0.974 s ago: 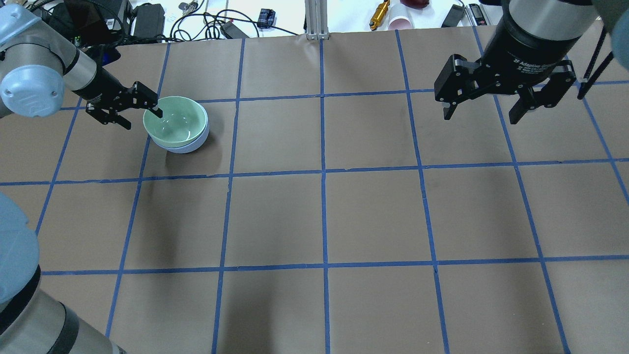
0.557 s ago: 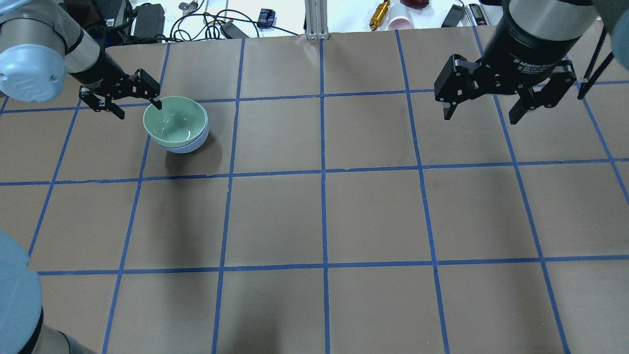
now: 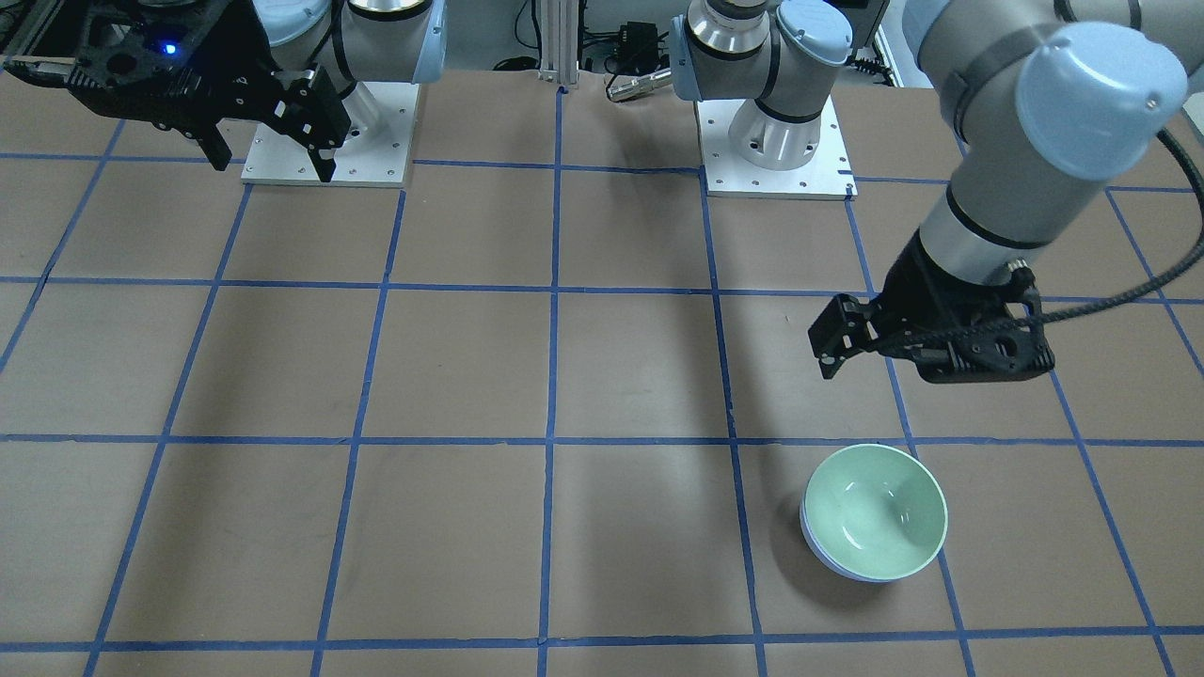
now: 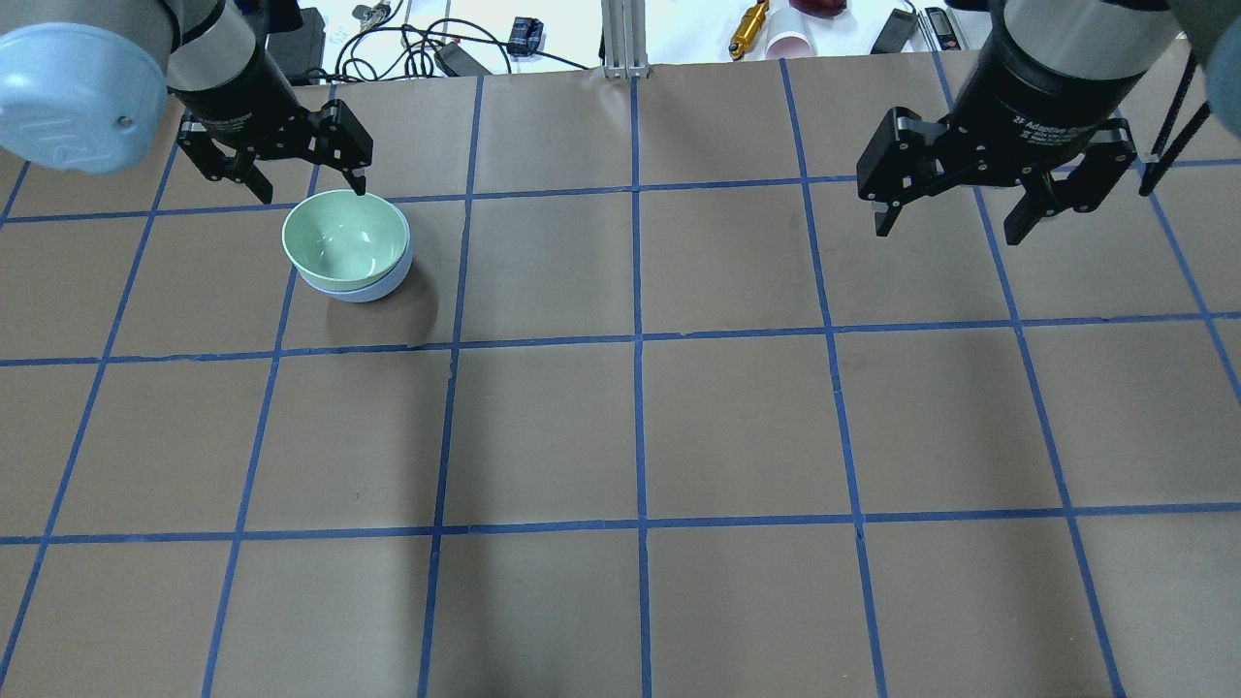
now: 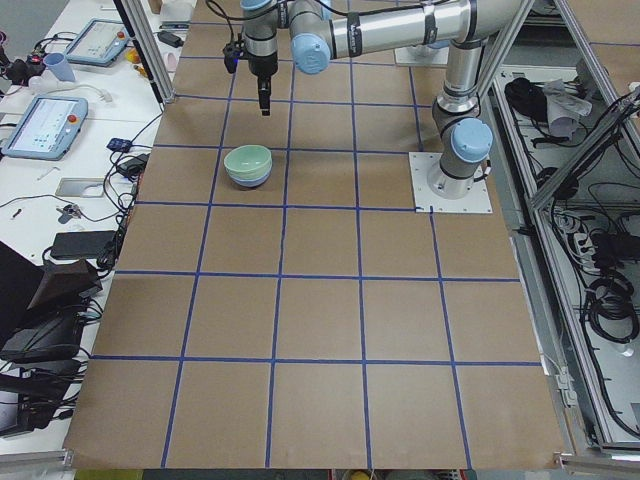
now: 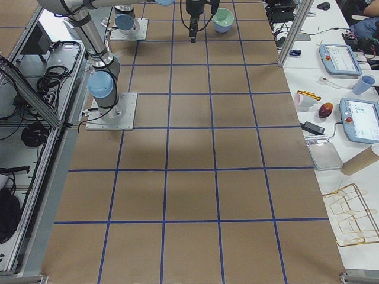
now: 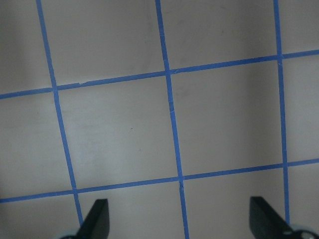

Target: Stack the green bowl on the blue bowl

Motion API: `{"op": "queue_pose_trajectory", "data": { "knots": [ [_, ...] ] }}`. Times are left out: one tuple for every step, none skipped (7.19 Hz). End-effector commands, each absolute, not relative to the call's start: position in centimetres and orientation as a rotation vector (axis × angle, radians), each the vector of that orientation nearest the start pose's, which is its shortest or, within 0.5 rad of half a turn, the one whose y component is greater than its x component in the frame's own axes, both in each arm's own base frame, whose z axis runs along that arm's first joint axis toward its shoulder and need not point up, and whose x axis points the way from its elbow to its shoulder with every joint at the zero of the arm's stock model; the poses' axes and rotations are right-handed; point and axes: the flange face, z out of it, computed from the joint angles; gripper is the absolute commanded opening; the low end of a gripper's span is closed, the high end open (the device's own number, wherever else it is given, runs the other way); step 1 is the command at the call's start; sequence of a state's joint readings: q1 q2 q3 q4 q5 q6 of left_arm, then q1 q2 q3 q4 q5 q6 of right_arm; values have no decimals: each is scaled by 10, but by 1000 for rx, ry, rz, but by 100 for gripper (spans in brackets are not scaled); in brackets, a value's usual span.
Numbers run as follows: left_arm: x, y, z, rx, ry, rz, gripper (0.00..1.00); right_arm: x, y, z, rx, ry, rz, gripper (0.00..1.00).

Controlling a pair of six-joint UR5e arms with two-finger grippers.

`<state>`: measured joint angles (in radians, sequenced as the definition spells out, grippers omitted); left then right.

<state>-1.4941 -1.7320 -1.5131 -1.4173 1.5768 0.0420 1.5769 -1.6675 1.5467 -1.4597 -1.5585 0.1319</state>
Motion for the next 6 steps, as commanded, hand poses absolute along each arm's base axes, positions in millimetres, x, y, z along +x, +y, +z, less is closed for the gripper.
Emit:
{"op": "queue_pose_trajectory", "data": {
  "knots": [
    [-113,-538,480,2,3132,-91,100,137,-448,534,197,3123,-11,100],
    [-117,-528,492,14,3133,-110,100,137,-448,534,197,3122,-15,100],
    [-127,-518,500,42,3129,-132,100,137,-448,534,197,3123,-13,100],
    [-129,-514,503,50,3128,-139,100,137,-448,534,197,3122,-15,100],
    [-130,-514,504,55,3130,-144,100,137,-448,534,197,3123,-13,100],
    [-129,-515,502,52,3128,-139,100,137,-448,534,197,3123,-13,100]
  ]
}}
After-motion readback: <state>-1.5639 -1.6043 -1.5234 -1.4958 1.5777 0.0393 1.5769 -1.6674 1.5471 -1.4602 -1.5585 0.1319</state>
